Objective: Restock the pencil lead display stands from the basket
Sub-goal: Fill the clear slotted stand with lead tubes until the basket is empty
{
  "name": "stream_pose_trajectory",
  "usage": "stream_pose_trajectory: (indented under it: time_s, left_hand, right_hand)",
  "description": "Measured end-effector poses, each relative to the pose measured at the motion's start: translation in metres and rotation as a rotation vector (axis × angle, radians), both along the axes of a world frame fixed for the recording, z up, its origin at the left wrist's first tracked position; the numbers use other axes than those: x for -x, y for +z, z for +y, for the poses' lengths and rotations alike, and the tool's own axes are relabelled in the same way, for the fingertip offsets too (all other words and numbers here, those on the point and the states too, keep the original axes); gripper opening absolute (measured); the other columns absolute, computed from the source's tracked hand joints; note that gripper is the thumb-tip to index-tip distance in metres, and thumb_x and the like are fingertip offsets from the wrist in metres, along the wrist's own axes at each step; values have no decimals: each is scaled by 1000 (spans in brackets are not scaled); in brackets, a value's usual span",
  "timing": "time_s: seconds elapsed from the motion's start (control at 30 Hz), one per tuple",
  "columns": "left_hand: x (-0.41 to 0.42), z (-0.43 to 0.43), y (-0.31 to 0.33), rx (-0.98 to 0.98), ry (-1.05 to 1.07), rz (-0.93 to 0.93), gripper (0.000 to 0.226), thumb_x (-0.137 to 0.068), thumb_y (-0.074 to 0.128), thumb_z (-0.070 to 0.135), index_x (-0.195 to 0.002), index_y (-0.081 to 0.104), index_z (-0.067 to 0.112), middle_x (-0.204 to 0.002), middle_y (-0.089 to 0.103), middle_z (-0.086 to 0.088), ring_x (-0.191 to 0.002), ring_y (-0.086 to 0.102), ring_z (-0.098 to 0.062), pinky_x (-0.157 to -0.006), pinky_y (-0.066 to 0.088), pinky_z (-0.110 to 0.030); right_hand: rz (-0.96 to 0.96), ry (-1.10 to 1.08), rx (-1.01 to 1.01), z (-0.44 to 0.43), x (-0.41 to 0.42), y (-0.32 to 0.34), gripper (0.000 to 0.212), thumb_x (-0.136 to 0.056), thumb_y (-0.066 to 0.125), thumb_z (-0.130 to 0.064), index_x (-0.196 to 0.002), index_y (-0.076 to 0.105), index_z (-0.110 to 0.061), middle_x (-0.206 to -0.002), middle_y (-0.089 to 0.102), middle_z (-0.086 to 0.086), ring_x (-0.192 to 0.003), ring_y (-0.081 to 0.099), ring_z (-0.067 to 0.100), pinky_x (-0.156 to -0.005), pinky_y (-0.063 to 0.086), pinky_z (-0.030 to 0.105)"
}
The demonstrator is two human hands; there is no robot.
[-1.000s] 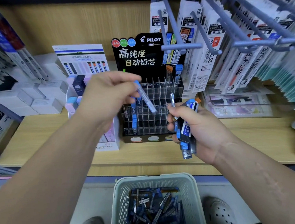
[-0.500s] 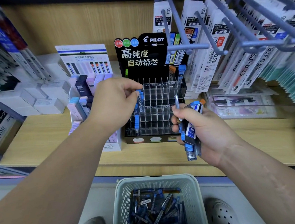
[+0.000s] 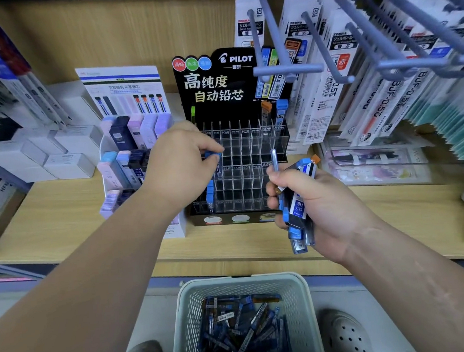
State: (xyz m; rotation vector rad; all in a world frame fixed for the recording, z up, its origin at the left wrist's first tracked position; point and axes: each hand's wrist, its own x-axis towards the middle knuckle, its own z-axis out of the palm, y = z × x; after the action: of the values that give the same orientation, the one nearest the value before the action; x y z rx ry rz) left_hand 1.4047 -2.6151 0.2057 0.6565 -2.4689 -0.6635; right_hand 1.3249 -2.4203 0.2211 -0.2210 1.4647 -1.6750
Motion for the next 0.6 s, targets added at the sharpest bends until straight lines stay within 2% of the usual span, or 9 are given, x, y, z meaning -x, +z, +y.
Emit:
stream_pose_trajectory:
  time_s: [0.3, 0.47, 0.53, 0.6]
  left_hand:
    - [4, 6, -2, 84, 39, -18, 18, -80, 74, 10, -93, 79, 22, -85, 56, 5, -79, 60, -20, -75, 54, -40]
    - [1, 7, 4, 87, 56, 2, 20, -81, 77, 19, -100, 76, 24, -84, 58, 6, -78, 56, -13, -74, 52, -34]
    - [1, 12, 13, -22, 69, 50, 14, -84, 76, 26, -98, 75, 27, -77, 59, 10, -69, 52, -4, -72, 50, -29]
    - [1, 24, 26, -311, 34, 130, 6, -86, 75, 33, -89, 76, 27, -72, 65, 8, -62, 54, -1, -68, 49, -26]
  right_hand:
    - [4, 4, -1, 3, 1, -1, 3, -93, 66, -15, -91, 68, -17, -74, 62, 0, -61, 59, 12, -51, 47, 24]
    - [-3, 6, 5, 3, 1, -1, 2, -93, 67, -15, -92, 67, -16, -75, 62, 2, -62, 59, 13, -49, 46, 24]
    - [-11, 14, 12, 2, 1, 0, 2, -93, 67, -14, -93, 66, -16, -75, 61, 2, -62, 58, 13, -49, 46, 23]
    - [-5, 26, 14, 0, -1, 1, 4, -93, 66, -12, -92, 66, -16, -73, 61, 2, -61, 58, 13, -49, 47, 22]
